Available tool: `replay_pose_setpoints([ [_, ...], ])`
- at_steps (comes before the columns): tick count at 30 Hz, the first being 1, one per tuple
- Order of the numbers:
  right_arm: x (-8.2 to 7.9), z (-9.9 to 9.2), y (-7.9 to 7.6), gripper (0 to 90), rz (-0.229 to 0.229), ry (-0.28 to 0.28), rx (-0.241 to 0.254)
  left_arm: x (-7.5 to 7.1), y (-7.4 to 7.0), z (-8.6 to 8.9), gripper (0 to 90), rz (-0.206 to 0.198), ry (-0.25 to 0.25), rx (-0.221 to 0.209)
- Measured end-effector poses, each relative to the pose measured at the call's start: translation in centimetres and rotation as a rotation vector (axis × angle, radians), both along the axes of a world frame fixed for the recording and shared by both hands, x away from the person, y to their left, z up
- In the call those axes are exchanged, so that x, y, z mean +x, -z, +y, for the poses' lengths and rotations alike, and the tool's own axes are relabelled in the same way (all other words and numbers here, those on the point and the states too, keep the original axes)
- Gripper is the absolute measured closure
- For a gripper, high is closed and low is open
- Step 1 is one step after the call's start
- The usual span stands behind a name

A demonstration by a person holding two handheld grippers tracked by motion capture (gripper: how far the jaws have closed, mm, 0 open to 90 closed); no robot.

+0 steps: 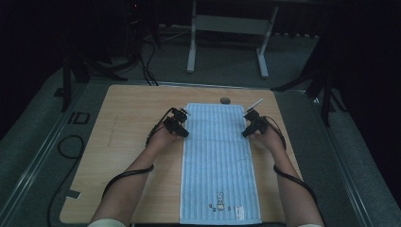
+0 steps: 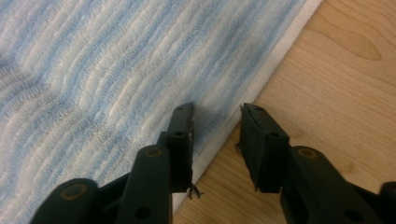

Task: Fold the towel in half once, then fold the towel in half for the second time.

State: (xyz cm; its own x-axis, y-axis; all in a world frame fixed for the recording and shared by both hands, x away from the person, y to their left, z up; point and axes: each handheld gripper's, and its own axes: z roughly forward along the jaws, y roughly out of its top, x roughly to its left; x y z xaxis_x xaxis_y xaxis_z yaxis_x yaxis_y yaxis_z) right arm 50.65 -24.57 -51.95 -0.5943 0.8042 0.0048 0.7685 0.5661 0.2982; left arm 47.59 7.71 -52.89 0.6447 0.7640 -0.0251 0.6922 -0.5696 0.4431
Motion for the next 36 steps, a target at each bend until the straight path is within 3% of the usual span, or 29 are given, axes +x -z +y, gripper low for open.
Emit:
replay_pose_setpoints([
  [5, 0.1, 0.2, 0.0, 77.9, 0.007, -0.003, -0.001, 0.1, -0.1, -0.3, 62.2, 0.007, 0.024, 0.009],
  [12, 0.1, 0.3, 0.0, 86.2, 0.011, -0.006, 0.013, 0.0, 0.1, -0.7, 83.1, 0.021, 0.05, -0.043],
  [16, 0.0, 0.3, 0.0, 87.2, 0.003, -0.001, 0.019, -0.2, -0.1, -1.2, 88.6, 0.007, 0.069, 0.005],
  [19, -0.3, 0.4, -0.4, 87.8, -0.019, -0.005, 0.031, -0.3, -0.3, -1.3, 89.7, 0.001, 0.063, 0.004],
  [24, -0.8, 0.3, -1.7, 87.8, -0.053, -0.02, 0.049, -0.6, -2.0, -0.8, 89.8, -0.033, 0.055, -0.051],
  [28, -1.2, 0.2, -3.1, 87.8, -0.085, -0.036, 0.067, -1.3, -3.7, -0.3, 89.9, -0.071, 0.063, -0.059],
  [30, -1.6, 0.0, -3.7, 87.8, -0.095, -0.04, 0.074, -1.9, -4.5, 0.0, 89.9, -0.08, 0.075, -0.083],
  [33, -2.1, -0.3, -4.3, 87.8, -0.11, -0.048, 0.086, -2.6, -5.1, 0.3, 89.9, -0.092, 0.088, -0.08],
  [34, -2.4, -0.4, -4.6, 87.8, -0.116, -0.052, 0.088, -3.5, -5.5, 0.5, 89.9, -0.113, 0.096, -0.066],
  [36, -3.9, -1.0, -5.5, 87.8, -0.147, -0.067, 0.1, -4.4, -5.7, 0.8, 89.9, -0.101, 0.115, -0.086],
])
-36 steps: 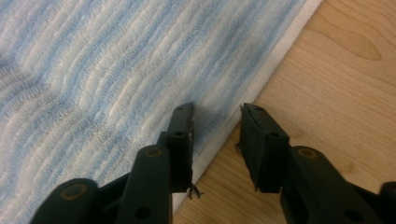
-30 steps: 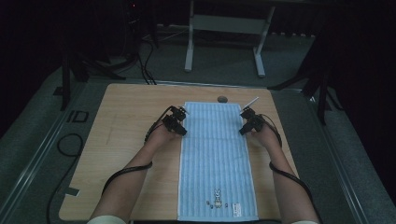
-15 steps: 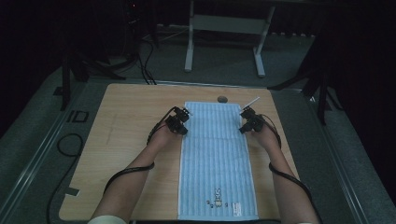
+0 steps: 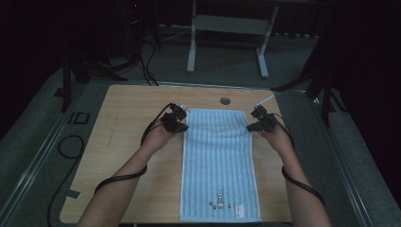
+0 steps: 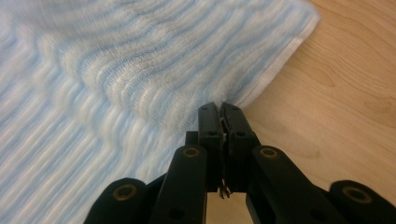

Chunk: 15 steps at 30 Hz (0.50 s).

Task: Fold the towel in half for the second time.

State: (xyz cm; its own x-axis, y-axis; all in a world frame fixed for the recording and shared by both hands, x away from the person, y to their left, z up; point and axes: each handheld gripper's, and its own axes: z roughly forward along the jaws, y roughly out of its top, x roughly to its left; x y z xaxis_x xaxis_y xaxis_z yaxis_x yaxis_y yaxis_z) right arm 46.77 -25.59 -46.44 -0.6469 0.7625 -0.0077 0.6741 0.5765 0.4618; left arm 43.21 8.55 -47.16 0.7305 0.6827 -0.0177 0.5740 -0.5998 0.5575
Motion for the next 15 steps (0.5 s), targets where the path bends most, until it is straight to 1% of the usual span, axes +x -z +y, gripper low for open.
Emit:
replay_pose_setpoints([
  [1, -0.6, -0.2, -0.3, 87.8, -0.008, -0.008, 0.007, -0.6, -0.1, 0.2, 89.9, -0.014, -0.001, -0.001],
  [2, -1.2, -0.3, -0.6, 87.7, -0.014, -0.018, 0.014, -1.2, -0.1, 0.4, 89.9, -0.007, 0.017, 0.002],
  [3, -1.9, -0.5, -0.8, 87.8, -0.026, -0.025, 0.014, -1.8, 0.0, 0.5, 89.9, 0.005, 0.029, -0.01],
  [4, -2.6, -0.6, -1.0, 87.7, -0.034, -0.034, 0.018, -2.6, 0.0, 0.5, 89.9, -0.003, 0.036, -0.01],
  [6, -4.0, -0.7, -0.9, 87.7, -0.03, -0.056, 0.023, -3.9, 0.5, 0.6, 89.8, 0.018, 0.063, -0.013],
  [7, -4.7, -0.7, -0.6, 87.6, -0.031, -0.068, 0.022, -4.5, 0.7, 0.6, 89.8, 0.018, 0.068, -0.023],
  [8, -5.3, -0.8, -0.3, 87.4, -0.02, -0.078, 0.02, -5.0, 1.1, 0.5, 89.8, 0.032, 0.086, -0.012],
  [9, -5.8, -0.9, 0.0, 87.4, -0.012, -0.082, 0.018, -5.4, 1.5, 0.4, 89.8, 0.036, 0.092, -0.005],
  [10, -6.4, -0.9, 0.4, 87.2, -0.003, -0.081, 0.015, -5.7, 1.9, 0.3, 89.8, 0.047, 0.094, -0.01],
  [11, -6.8, -1.1, 0.8, 86.7, 0.002, -0.086, 0.016, -5.9, 2.3, 0.3, 89.8, 0.062, 0.104, 0.0],
  [12, -7.2, -1.2, 1.3, 85.8, 0.021, -0.083, 0.014, -6.0, 2.6, 0.2, 89.8, 0.061, 0.101, 0.014],
  [13, -7.5, -1.4, 1.7, 83.2, 0.034, -0.081, 0.008, -6.0, 2.9, 0.2, 89.7, 0.069, 0.105, 0.018],
  [14, -7.8, -1.7, 2.1, 79.6, 0.048, -0.072, 0.008, -6.0, 3.2, 0.1, 89.7, 0.066, 0.107, 0.025],
  [15, -8.0, -1.9, 2.5, 76.5, 0.061, -0.066, 0.004, -5.9, 3.4, 0.1, 89.6, 0.058, 0.101, 0.044],
])
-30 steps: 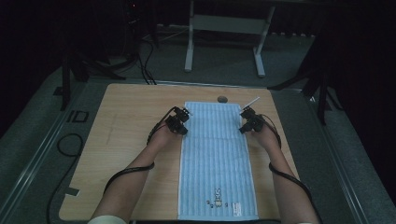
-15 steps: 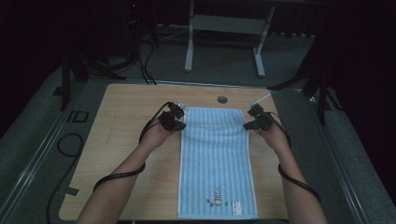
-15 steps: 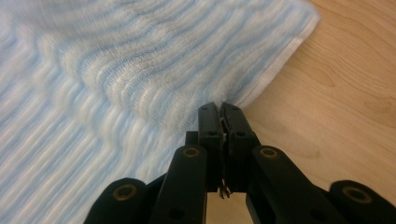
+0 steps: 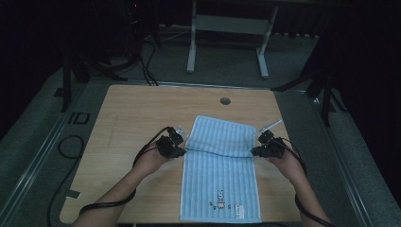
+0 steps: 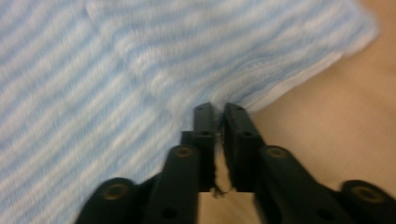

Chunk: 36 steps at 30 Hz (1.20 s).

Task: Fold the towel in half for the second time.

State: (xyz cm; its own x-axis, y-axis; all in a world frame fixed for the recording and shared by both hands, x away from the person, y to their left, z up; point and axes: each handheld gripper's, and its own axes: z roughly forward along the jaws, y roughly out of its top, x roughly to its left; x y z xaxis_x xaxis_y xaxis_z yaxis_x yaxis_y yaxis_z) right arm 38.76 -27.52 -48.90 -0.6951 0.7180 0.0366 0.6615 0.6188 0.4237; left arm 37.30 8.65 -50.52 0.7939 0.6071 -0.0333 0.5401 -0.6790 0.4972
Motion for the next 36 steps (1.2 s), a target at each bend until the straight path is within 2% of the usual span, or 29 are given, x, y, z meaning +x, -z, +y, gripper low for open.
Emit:
replay_pose_setpoints([
  [1, -0.2, -0.2, 0.2, 72.4, -0.002, 0.002, -0.006, 0.1, 0.1, 0.0, 89.3, -0.015, -0.011, 0.011],
  [2, -0.4, -0.5, 0.3, 68.7, -0.006, 0.008, -0.006, 0.4, 0.0, 0.0, 86.5, -0.026, -0.018, 0.0],
  [3, -0.5, -0.6, 0.2, 68.7, -0.01, 0.016, -0.003, 0.7, 0.0, 0.0, 74.4, -0.035, -0.023, -0.004],
  [5, -0.6, -0.8, -0.1, 67.5, -0.021, 0.024, 0.003, 1.5, 0.0, -0.2, 62.0, -0.041, -0.042, 0.012],
  [6, -0.5, -0.8, -0.2, 67.5, -0.017, 0.028, 0.009, 1.9, 0.0, -0.3, 61.4, -0.049, -0.047, 0.007],
  [8, -0.4, -0.4, -0.3, 67.1, -0.025, 0.016, -0.002, 2.8, 0.2, -0.5, 57.7, -0.017, -0.067, 0.011],
  [10, -0.2, 0.0, -0.2, 65.7, -0.018, 0.011, -0.006, 3.5, 0.4, -0.8, 56.9, 0.012, -0.054, -0.012],
  [11, -0.1, 0.2, -0.1, 65.6, -0.017, 0.005, -0.006, 3.9, 0.6, -1.1, 53.2, 0.045, -0.045, -0.023],
  [12, -0.1, 0.2, -0.1, 65.6, -0.017, 0.005, -0.006, 3.9, 0.6, -1.1, 52.0, 0.045, -0.045, -0.023],
  [13, -0.1, 0.4, -0.1, 65.6, -0.015, 0.002, -0.007, 4.3, 0.8, -1.6, 52.0, 0.057, -0.033, -0.021],
  [15, 0.0, 0.9, -0.1, 65.6, -0.022, -0.014, -0.012, 4.4, 0.8, -2.0, 60.6, 0.063, -0.021, -0.022],
  [17, 0.0, 1.2, -0.2, 65.6, -0.026, -0.023, -0.024, 4.0, 0.3, -2.3, 84.0, 0.031, -0.012, -0.041],
  [18, 0.0, 1.2, -0.2, 65.6, -0.026, -0.023, -0.024, 4.0, 0.3, -2.3, 86.6, 0.031, -0.012, -0.041],
  [19, 0.0, 1.4, -0.3, 65.7, -0.028, -0.026, -0.03, 3.0, -0.7, -2.5, 86.6, -0.008, 0.036, -0.023],
  [22, -0.3, 1.5, -0.7, 65.9, -0.037, -0.035, -0.033, 1.2, -1.8, -2.2, 87.3, -0.034, 0.087, -0.01],
  [23, -0.4, 1.5, -0.7, 66.0, -0.038, -0.031, -0.032, 0.6, -1.9, -2.0, 87.2, -0.026, 0.093, -0.014],
  [24, -0.4, 1.5, -0.7, 66.0, -0.038, -0.031, -0.032, 0.6, -1.9, -2.0, 87.1, -0.026, 0.093, -0.014],
  [25, -0.5, 1.5, -0.7, 66.0, -0.038, -0.033, -0.031, -0.4, -1.4, -1.5, 87.1, 0.018, 0.12, -0.002],
  [27, -0.7, 1.6, -0.5, 66.0, -0.034, -0.036, -0.025, -1.0, -0.3, -1.1, 76.8, 0.069, 0.135, 0.038],
  [28, -0.8, 1.7, -0.4, 66.0, -0.029, -0.04, -0.023, -1.3, 0.2, -0.7, 71.5, 0.076, 0.132, 0.057],
  [30, -1.0, 1.9, -0.1, 65.9, -0.026, -0.048, -0.029, -1.5, 0.4, 0.1, 68.8, 0.083, 0.096, 0.05],
  [31, -1.0, 1.9, -0.1, 66.0, -0.023, -0.05, -0.029, -1.6, 0.2, 0.5, 68.5, 0.069, 0.075, 0.031],
  [32, -1.0, 2.0, -0.1, 67.2, -0.023, -0.053, -0.031, -1.6, -0.1, 0.6, 68.6, 0.059, 0.071, 0.032],
  [36, -0.4, 2.5, -0.2, 77.2, -0.024, -0.055, -0.04, -1.8, -1.5, 0.0, 70.4, 0.008, 0.075, 0.012],
])
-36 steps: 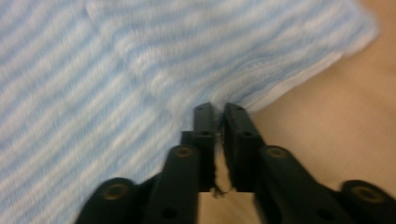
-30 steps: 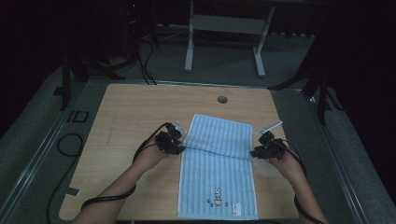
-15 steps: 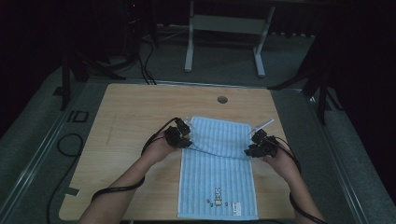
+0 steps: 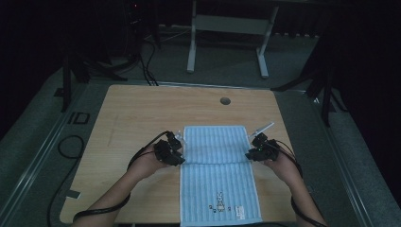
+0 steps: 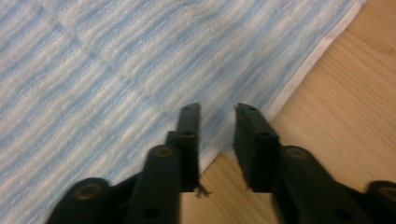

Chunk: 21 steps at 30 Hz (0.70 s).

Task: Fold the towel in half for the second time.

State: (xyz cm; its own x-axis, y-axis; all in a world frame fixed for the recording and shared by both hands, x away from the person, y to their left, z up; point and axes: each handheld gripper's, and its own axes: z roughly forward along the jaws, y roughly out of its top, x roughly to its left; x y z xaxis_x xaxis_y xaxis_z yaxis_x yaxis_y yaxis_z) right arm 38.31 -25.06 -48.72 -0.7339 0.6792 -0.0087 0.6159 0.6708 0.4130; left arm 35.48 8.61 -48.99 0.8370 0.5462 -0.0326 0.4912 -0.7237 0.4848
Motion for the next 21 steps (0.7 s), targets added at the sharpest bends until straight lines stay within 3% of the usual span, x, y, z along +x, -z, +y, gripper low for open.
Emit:
replay_pose_setpoints([
  [3, 0.6, 0.8, 0.2, 84.0, 0.005, -0.012, -0.013, 0.2, -0.5, -1.4, 75.4, -0.035, 0.004, -0.016],
  [5, 1.0, 1.3, 0.6, 84.1, 0.007, -0.015, -0.019, 0.5, -0.2, -2.1, 79.0, -0.026, 0.006, -0.017],
  [9, 1.7, 2.1, 1.6, 84.0, 0.033, -0.017, -0.028, 1.6, 1.7, -3.2, 80.9, 0.029, 0.02, 0.058],
  [11, 1.9, 2.5, 2.2, 83.9, 0.046, -0.023, -0.034, 2.3, 2.7, -3.2, 80.8, 0.041, 0.004, 0.098],
  [13, 2.2, 3.0, 2.7, 83.7, 0.057, -0.033, -0.046, 3.3, 3.2, -2.8, 80.8, 0.058, -0.005, 0.094],
  [14, 2.3, 3.2, 3.0, 83.4, 0.06, -0.031, -0.05, 3.6, 3.2, -2.6, 80.9, 0.052, -0.022, 0.091],
  [16, 2.5, 3.5, 3.1, 82.8, 0.055, -0.035, -0.048, 4.1, 3.2, -2.5, 80.8, 0.013, -0.031, 0.122],
  [18, 2.6, 3.7, 3.0, 82.0, 0.058, -0.036, -0.041, 4.5, 3.2, -2.4, 80.7, 0.007, -0.036, 0.125],
  [19, 2.9, 4.3, 3.1, 81.8, 0.053, -0.043, -0.048, 5.5, 3.3, -1.9, 80.4, 0.008, -0.06, 0.106],
  [21, 3.2, 4.5, 3.2, 81.9, 0.055, -0.034, -0.043, 5.8, 3.3, -1.7, 80.3, 0.017, -0.067, 0.095],
])
